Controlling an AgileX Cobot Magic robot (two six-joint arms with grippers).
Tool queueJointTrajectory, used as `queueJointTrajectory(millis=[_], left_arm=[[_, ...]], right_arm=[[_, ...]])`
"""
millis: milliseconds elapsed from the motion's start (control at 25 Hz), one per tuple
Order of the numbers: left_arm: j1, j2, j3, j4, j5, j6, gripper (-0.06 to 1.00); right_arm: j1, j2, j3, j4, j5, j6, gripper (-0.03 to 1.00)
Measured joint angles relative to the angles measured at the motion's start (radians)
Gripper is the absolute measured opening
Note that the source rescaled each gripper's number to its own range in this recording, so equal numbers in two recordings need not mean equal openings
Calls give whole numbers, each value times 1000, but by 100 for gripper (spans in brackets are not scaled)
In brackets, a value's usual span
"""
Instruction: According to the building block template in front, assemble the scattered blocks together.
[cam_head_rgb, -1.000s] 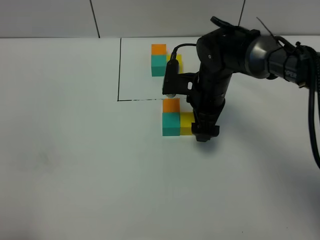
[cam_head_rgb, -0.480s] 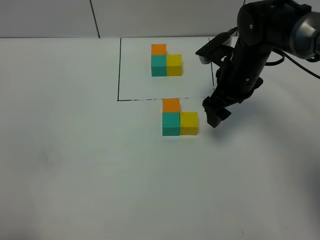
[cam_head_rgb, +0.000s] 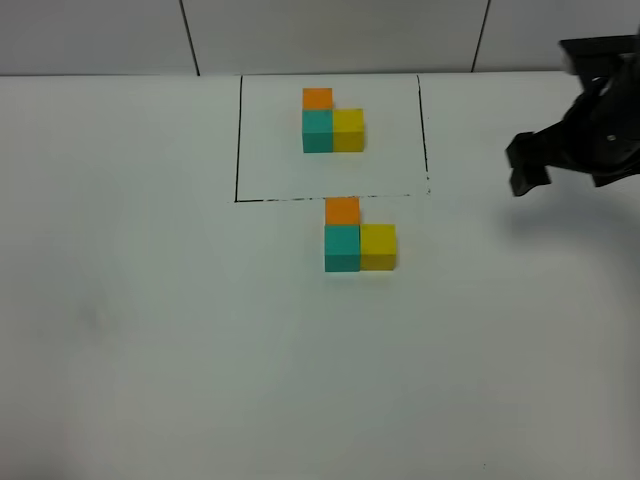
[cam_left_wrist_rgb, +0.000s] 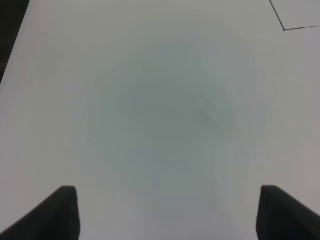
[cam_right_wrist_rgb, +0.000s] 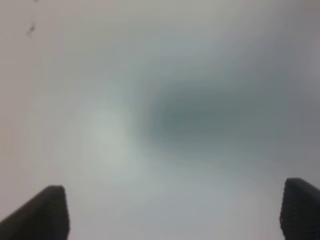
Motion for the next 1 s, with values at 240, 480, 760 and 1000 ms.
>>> queueJointTrajectory(millis=[240,480,760,1000], left_arm=[[0,0,0,0,0,0,65],[0,0,0,0,0,0,65],[0,0,0,0,0,0,65],[0,0,0,0,0,0,65]], right_arm=[[-134,-129,0,-4,58,-8,72],[-149,-283,49,18,104,-84,72],[-149,-575,289,42,104,-132,87],[-149,-894,500,65,99,-120,99]])
